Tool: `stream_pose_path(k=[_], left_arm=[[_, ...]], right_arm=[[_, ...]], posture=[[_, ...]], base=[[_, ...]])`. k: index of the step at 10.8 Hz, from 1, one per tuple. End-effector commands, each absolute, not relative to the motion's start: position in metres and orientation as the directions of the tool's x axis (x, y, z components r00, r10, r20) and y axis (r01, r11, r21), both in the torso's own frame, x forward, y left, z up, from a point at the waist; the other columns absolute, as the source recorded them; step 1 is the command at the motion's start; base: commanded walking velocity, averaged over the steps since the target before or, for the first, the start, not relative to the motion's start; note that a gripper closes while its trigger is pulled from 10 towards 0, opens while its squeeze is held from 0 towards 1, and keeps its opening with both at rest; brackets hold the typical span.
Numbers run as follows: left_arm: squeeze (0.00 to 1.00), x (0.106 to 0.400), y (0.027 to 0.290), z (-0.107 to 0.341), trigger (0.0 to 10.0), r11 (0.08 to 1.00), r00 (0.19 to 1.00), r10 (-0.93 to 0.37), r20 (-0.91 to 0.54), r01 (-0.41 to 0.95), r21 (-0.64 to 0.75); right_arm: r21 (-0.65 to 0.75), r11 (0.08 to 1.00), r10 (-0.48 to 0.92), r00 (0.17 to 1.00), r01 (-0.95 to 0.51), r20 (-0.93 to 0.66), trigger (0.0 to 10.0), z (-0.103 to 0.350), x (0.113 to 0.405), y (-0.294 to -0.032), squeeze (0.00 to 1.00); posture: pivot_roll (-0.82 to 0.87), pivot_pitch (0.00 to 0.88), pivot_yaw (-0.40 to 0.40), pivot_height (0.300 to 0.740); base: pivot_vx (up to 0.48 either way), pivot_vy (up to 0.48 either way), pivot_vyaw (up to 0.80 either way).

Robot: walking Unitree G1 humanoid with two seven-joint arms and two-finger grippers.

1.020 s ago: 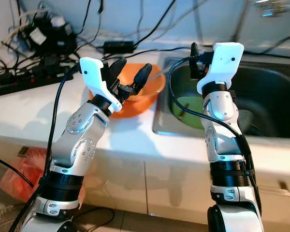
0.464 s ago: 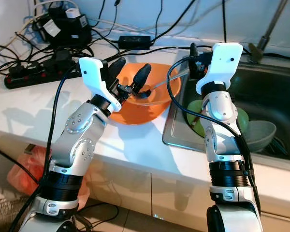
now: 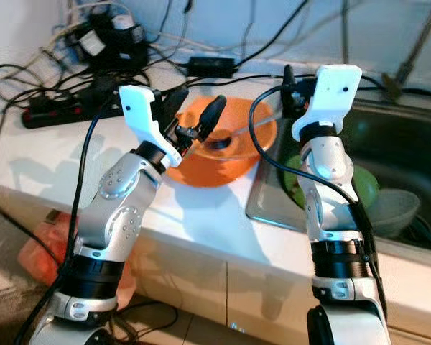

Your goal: Kitchen organization

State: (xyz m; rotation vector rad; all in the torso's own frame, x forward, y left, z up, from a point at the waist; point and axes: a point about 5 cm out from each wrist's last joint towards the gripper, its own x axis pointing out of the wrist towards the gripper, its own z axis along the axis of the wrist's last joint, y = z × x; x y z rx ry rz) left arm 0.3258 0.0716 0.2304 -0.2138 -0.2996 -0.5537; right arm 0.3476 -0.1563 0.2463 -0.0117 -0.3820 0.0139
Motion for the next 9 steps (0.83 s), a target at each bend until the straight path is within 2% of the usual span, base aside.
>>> stream_pose_path(k=[1,4,9], left_arm=[[0.00,0.3261,0.0683,0.2286,10.0,0.827,0.810,-0.491,0.320,0.549,-0.121],[0.00,0.3258,0.0678,0.2280,10.0,0.826,0.809,-0.495,0.317,0.552,-0.119],[0.00,0.3241,0.0679,0.2263,10.0,0.819,0.809,-0.495,0.316,0.556,-0.140]], right_arm=[[-0.021,1.000,0.004,0.927,0.004,0.376,10.0,0.2467,0.3471,-0.1619,0.00],[-0.019,1.000,0.003,0.928,0.005,0.373,10.0,0.2453,0.3469,-0.1624,0.00],[-0.021,1.000,0.007,0.930,0.001,0.368,10.0,0.2437,0.3471,-0.1619,0.00]], posture=[[0.02,0.042,0.046,0.740],[0.02,0.041,0.049,0.740],[0.02,0.041,0.046,0.740]], base=[[0.326,0.000,0.00],[0.324,0.000,0.00],[0.000,0.000,0.00]])
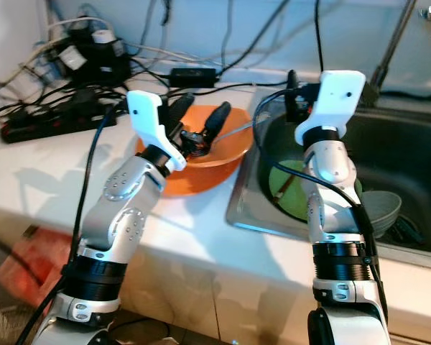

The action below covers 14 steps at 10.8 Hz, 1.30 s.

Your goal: Kitchen organization

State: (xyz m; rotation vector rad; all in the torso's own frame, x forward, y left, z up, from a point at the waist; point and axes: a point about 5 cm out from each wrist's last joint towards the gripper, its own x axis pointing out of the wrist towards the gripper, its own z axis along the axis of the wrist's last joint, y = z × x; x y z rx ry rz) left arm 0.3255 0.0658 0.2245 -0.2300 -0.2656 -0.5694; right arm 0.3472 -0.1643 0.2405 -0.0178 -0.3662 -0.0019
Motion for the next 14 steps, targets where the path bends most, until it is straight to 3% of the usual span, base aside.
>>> stream_pose_path(k=[1,5,7,14], left_arm=[[0.00,0.326,0.074,0.227,10.0,0.849,0.833,-0.453,0.319,0.512,-0.131],[0.00,0.329,0.097,0.231,10.0,0.918,0.876,-0.331,0.351,0.385,-0.096],[0.00,0.327,0.103,0.233,10.0,0.924,0.882,-0.311,0.355,0.368,-0.104],[0.00,0.281,0.129,0.192,10.0,0.896,0.852,-0.423,0.307,0.443,0.006]], right_arm=[[-0.024,1.000,0.013,0.931,-0.005,0.365,10.0,0.244,0.347,-0.162,0.00],[0.002,0.997,0.073,0.942,-0.078,0.329,10.0,0.244,0.345,-0.164,0.00],[0.015,0.979,0.190,0.933,-0.204,0.306,10.0,0.249,0.340,-0.162,0.00],[-0.064,0.873,0.487,0.860,-0.483,0.151,10.0,0.246,0.320,-0.158,0.00]], posture=[[0.02,0.041,0.045,0.740],[0.02,0.042,0.046,0.740],[0.02,0.044,0.048,0.740],[0.03,0.051,0.031,0.740]], base=[[0.000,0.000,0.00],[0.000,0.000,0.00],[0.000,0.000,0.00],[0.000,0.000,0.00]])
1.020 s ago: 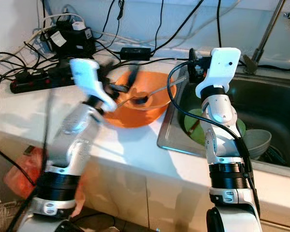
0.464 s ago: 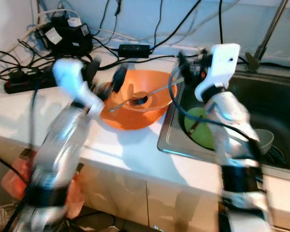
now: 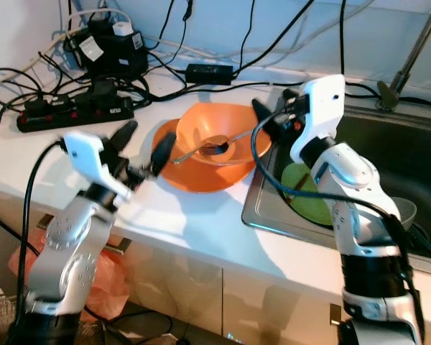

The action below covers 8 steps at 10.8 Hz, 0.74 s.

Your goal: Kitchen organization

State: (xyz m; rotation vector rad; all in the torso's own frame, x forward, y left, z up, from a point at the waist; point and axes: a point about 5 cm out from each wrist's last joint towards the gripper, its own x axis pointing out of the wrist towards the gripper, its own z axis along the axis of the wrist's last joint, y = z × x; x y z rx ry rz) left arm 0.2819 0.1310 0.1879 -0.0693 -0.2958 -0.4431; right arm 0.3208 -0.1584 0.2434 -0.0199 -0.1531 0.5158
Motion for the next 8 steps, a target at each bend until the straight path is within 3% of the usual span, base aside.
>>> stream_pose_path(k=[1,4,8], left_arm=[[0.00,0.280,0.127,0.190,10.0,0.889,0.841,-0.446,0.307,0.455,0.048],[0.00,0.278,0.116,0.180,10.0,0.852,0.805,-0.523,0.280,0.505,0.139],[0.00,0.281,0.106,0.168,10.0,0.821,0.784,-0.570,0.246,0.549,0.156]], right_arm=[[-0.065,0.843,0.538,0.832,-0.535,0.136,10.0,0.247,0.316,-0.155,0.00],[-0.049,0.758,0.652,0.754,-0.651,0.073,10.0,0.243,0.303,-0.149,0.00],[-0.079,0.704,0.703,0.708,-0.706,-0.062,10.0,0.237,0.294,-0.165,0.00]], posture=[[0.03,0.052,0.030,0.740],[0.02,0.054,0.032,0.740],[0.01,0.053,0.040,0.740]], base=[[0.000,0.000,0.00],[0.000,0.000,0.00],[0.000,0.000,0.00]])
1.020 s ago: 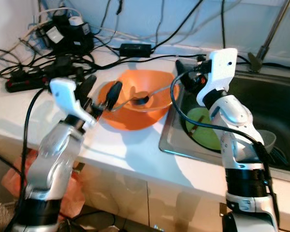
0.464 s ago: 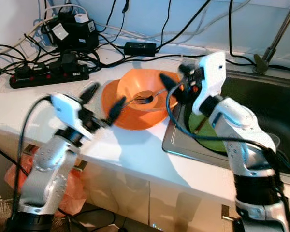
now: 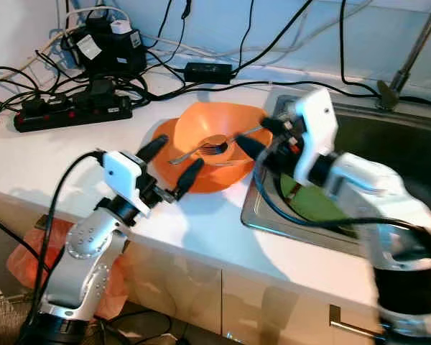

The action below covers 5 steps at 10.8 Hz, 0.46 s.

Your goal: Kitchen organization

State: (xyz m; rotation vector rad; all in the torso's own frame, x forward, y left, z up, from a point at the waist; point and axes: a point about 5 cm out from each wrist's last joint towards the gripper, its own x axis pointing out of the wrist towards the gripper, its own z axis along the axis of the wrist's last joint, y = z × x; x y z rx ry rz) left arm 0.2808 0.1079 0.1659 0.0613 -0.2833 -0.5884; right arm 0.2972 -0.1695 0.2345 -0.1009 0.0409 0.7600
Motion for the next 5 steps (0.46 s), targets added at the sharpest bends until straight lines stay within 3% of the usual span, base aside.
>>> stream_pose_path(k=[1,2,3,5], left_arm=[[0.00,0.282,0.105,0.167,10.0,0.817,0.779,-0.577,0.246,0.555,0.157],[0.00,0.283,0.102,0.167,9.7,0.804,0.766,-0.594,0.245,0.571,0.164],[0.00,0.285,0.099,0.168,4.0,0.787,0.748,-0.617,0.246,0.592,0.174],[0.00,0.288,0.099,0.169,0.0,0.776,0.735,-0.631,0.249,0.603,0.186]], right_arm=[[-0.079,0.703,0.701,0.707,-0.707,-0.090,10.0,0.235,0.293,-0.169,0.00],[-0.073,0.680,0.719,0.683,-0.730,-0.131,10.0,0.230,0.288,-0.169,0.00],[-0.068,0.672,0.722,0.673,-0.738,-0.161,10.0,0.225,0.286,-0.171,0.00],[-0.061,0.657,0.727,0.653,-0.752,-0.211,10.0,0.216,0.283,-0.176,0.00]], posture=[[0.01,0.052,0.042,0.740],[0.01,0.052,0.046,0.740],[0.00,0.051,0.051,0.740],[0.00,0.049,0.053,0.740]], base=[[0.000,0.000,0.00],[0.000,0.000,0.00],[0.000,0.000,0.00],[0.000,0.000,0.00]])
